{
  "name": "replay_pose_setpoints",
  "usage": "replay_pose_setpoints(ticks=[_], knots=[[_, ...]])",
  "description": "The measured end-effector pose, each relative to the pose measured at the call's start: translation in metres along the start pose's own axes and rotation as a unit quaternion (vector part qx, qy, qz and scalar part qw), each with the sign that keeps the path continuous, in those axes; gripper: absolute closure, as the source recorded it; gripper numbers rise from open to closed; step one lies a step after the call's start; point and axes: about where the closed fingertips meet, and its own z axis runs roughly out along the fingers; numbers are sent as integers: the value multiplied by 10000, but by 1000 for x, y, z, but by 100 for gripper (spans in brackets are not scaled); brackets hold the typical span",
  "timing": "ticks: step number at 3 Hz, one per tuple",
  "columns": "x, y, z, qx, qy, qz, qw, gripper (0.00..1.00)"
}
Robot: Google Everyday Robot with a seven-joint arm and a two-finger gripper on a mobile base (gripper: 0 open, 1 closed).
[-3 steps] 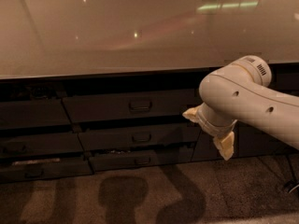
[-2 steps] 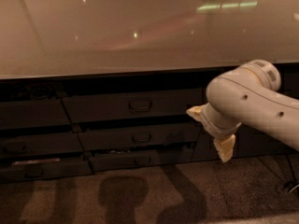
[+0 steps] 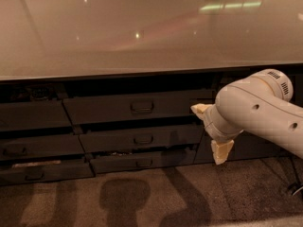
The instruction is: Open top drawer
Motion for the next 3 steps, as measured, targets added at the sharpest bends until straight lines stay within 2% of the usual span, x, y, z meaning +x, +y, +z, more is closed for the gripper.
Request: replay_pose_setpoints(ticks=[1,2,3], knots=[[0,0,0,-1,0,0,10000,0],[10,-1,9,-245,-88,91,9996,0],[41,-9,42,-736,-40,243,9970,0]])
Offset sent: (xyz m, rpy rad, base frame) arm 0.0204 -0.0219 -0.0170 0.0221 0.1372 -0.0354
